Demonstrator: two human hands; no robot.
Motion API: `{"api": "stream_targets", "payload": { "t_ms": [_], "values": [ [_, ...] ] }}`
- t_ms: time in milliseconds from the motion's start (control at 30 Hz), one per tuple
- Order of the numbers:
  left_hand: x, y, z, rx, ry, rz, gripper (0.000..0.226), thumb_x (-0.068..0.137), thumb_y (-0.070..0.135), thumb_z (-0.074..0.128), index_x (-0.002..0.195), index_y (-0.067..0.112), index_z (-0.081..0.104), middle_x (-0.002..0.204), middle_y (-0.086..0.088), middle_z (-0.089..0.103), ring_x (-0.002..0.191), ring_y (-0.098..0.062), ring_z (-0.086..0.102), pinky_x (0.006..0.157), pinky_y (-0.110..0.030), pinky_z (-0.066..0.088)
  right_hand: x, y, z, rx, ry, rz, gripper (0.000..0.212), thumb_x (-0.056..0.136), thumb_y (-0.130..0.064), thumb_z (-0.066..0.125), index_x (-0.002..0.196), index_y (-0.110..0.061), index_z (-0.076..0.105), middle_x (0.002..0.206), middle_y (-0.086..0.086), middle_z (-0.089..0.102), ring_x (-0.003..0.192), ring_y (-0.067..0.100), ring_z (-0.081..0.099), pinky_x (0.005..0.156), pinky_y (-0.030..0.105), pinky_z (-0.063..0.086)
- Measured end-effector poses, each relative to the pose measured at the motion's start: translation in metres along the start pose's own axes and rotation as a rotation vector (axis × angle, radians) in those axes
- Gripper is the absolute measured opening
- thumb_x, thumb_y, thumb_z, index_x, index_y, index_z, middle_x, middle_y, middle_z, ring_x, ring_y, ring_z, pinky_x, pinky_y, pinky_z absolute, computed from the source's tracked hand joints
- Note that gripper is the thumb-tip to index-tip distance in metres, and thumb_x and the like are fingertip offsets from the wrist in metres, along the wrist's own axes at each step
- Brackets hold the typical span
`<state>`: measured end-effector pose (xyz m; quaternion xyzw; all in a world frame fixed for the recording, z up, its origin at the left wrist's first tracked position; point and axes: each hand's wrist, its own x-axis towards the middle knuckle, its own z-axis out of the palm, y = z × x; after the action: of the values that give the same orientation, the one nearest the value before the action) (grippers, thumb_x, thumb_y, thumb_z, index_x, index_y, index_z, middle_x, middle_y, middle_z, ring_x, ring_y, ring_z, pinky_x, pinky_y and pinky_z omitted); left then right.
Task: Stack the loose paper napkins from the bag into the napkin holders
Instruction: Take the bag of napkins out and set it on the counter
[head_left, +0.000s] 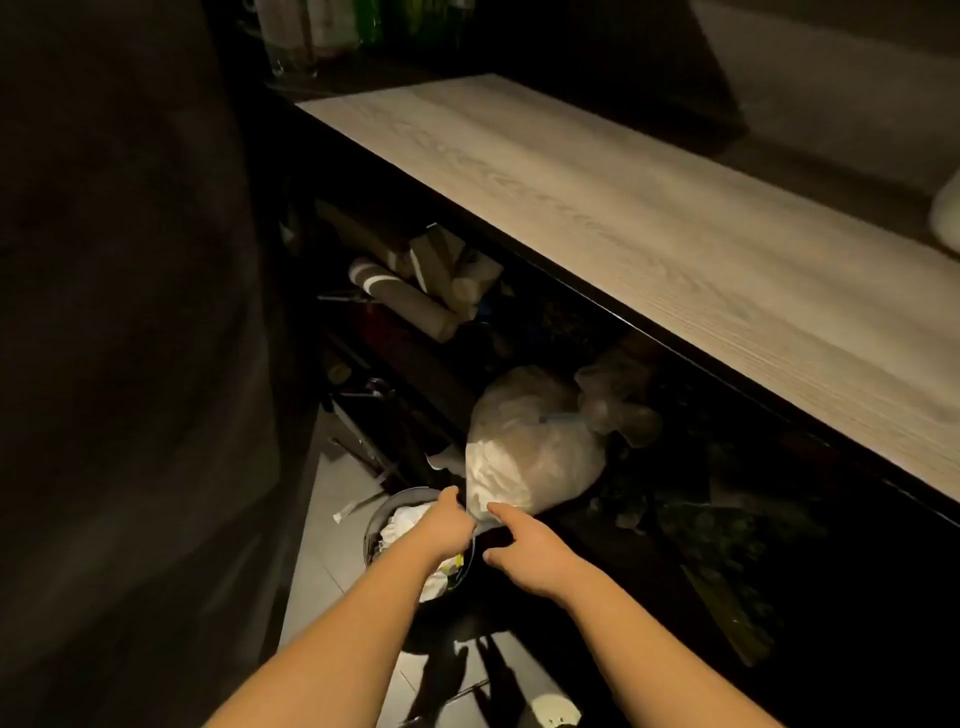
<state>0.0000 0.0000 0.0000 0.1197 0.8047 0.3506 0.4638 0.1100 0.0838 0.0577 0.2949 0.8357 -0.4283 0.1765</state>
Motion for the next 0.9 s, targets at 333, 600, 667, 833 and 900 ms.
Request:
{"api": "stream_targets", "payload": {
  "t_ms": [333,600,667,833,900],
  "values": [
    [0.024,0.022,0.010,0.180,0.238,0.156,0.030,0.100,0.030,0.047,0.110,0.005,0.060,0.107,-0.013,0.062,0.095,-0.027,0.057,0.072,-0.031,0.037,0.009,0.009,-0.013,0.111,0.035,-0.002,0.073,0.089,-0.010,0.059,0.152,-0.029,0.028,0.140,0.001,0.050,0.095,0.008,0.057,0.073,0.015,0.043],
    [-0.045,0.037,-0.013,-0.531,0.239,0.395,0.017,0.100,0.012,0.050,0.086,0.016,0.059,0.079,0.002,0.061,0.070,-0.010,0.061,0.061,-0.027,0.051,-0.009,-0.006,-0.014,0.106,0.292,-0.188,0.053,0.089,-0.011,0.061,0.136,-0.025,0.043,0.129,-0.007,0.047,0.115,0.008,0.051,0.090,0.013,0.042],
    [-0.062,0.035,-0.023,-0.626,0.238,0.413,0.016,0.101,0.012,0.049,0.086,0.015,0.057,0.085,-0.005,0.063,0.074,-0.016,0.065,0.066,-0.036,0.055,-0.018,-0.017,-0.013,0.079,0.337,-0.264,0.043,0.090,-0.008,0.061,0.128,-0.024,0.049,0.119,-0.010,0.053,0.109,0.004,0.052,0.085,0.008,0.040],
    [-0.108,0.024,-0.059,-0.895,0.312,0.469,0.010,0.101,0.010,0.048,0.101,0.009,0.058,0.102,-0.012,0.065,0.090,-0.025,0.070,0.067,-0.045,0.062,-0.038,-0.049,-0.007,-0.009,0.522,-0.440,0.007,0.089,-0.013,0.062,0.089,-0.018,0.058,0.090,-0.007,0.056,0.081,0.006,0.053,0.071,0.014,0.040],
    [-0.123,0.020,-0.073,-0.966,0.359,0.492,0.011,0.102,0.009,0.047,0.105,0.008,0.058,0.101,-0.009,0.066,0.088,-0.023,0.070,0.059,-0.035,0.061,-0.046,-0.063,-0.009,0.013,0.656,-0.457,0.017,0.087,-0.020,0.067,0.080,-0.020,0.051,0.085,-0.010,0.049,0.076,0.007,0.048,0.065,0.017,0.037]
  ]
}}
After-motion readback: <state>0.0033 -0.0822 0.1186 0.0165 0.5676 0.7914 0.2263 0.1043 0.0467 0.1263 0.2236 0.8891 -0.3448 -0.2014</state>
